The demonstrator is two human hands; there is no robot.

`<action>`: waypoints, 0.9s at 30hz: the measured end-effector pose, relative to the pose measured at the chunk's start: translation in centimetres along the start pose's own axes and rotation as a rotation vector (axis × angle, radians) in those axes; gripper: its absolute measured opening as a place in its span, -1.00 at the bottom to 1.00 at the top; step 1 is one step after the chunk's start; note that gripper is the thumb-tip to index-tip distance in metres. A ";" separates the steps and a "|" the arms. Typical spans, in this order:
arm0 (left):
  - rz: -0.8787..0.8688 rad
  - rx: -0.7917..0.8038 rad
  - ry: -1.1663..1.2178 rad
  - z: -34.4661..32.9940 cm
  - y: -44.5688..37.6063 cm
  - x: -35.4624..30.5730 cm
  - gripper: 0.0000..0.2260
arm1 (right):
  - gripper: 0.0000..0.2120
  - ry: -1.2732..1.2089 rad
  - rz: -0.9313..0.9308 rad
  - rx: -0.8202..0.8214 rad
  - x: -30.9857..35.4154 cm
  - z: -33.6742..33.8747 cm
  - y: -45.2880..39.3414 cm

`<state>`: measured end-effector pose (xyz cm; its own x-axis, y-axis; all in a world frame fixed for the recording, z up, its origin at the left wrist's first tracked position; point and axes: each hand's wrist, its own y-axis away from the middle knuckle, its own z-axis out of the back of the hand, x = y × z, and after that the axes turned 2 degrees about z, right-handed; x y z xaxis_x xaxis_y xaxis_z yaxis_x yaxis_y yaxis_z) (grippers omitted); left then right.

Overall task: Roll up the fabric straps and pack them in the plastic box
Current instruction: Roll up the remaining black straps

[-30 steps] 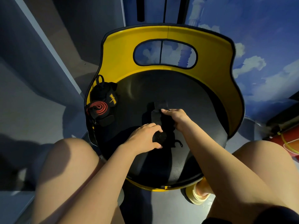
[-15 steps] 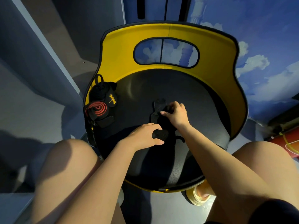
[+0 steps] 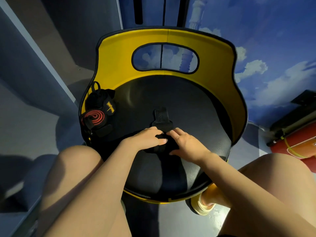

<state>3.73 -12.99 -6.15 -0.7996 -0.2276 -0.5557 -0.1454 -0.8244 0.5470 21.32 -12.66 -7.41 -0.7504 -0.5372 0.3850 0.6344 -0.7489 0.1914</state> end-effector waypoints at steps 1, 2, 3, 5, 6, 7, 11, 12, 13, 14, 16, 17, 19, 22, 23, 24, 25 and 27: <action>0.002 -0.016 0.023 -0.2 -0.1 0.2 -0.48 | -0.35 -0.021 -0.010 -0.018 -0.1 -0.1 -0.1; -0.001 -0.037 0.049 -0.5 -0.2 0.4 -0.49 | -0.36 -0.050 -0.019 -0.024 -0.2 0.1 -0.2; -0.010 -0.063 0.067 -0.7 -0.3 0.6 -0.50 | -0.36 -0.077 -0.026 -0.016 -0.3 0.3 -0.4; -0.048 -0.152 0.048 -1.2 -0.1 0.9 -0.55 | -0.34 -0.107 -0.035 0.021 -0.4 0.8 -0.9; -0.074 -0.217 0.011 -1.4 0.1 0.9 -0.57 | -0.34 -0.112 -0.038 0.041 -0.5 1.1 -1.2; -0.106 -0.287 -0.036 -1.5 0.3 1.0 -0.58 | -0.33 -0.112 -0.038 0.061 -0.5 1.3 -1.5; -0.184 -0.361 -0.231 -1.9 1.0 1.2 -0.44 | -0.36 -0.121 -0.045 0.143 -0.9 2.2 -2.9; -0.179 -0.354 -0.284 -2.1 0.9 1.3 -0.41 | -0.37 -0.131 -0.053 0.163 -1.1 2.5 -3.2; -0.174 -0.357 -0.318 -2.2 0.8 1.4 -0.40 | -0.38 -0.140 -0.058 0.183 -1.2 2.7 -3.4; -0.172 -0.365 -0.321 -2.2 0.6 1.4 -0.41 | -0.40 -0.151 -0.060 0.201 -1.3 2.9 -3.7; -0.170 -0.355 -0.253 -1.8 0.4 1.2 -0.45 | -0.44 -0.174 -0.063 0.223 -1.5 3.1 -4.0; -0.169 -0.336 -0.212 -1.5 0.3 1.1 -0.46 | -0.45 -0.176 -0.065 0.232 -1.5 3.1 -4.0; -0.157 -0.284 -0.144 -0.8 0.1 1.0 -0.48 | -0.42 -0.162 -0.062 0.216 -1.7 3.0 -4.0; -0.113 -0.212 -0.072 0.3 -0.2 1.0 -0.45 | -0.39 -0.125 -0.014 0.053 -1.6 2.9 -3.5; -0.098 -0.191 -0.058 0.6 -0.4 1.0 -0.44 | -0.40 -0.103 0.012 0.000 -1.6 2.8 -3.4; -0.088 -0.169 -0.054 0.9 -0.6 1.0 -0.42 | -0.40 -0.065 0.040 -0.030 -1.5 2.7 -3.2; -0.079 -0.148 -0.058 1.2 -0.8 1.0 -0.41 | -0.39 -0.017 0.063 -0.044 -1.4 2.5 -3.0; -0.064 -0.110 -0.067 1.8 -1.4 1.0 -0.37 | -0.34 0.052 0.076 -0.061 -1.3 1.8 -2.8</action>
<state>2.07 -11.10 -6.38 -0.8283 -0.1407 -0.5423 -0.1358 -0.8887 0.4379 20.83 -9.16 -6.87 -0.7103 -0.6114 0.3487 0.6783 -0.7269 0.1072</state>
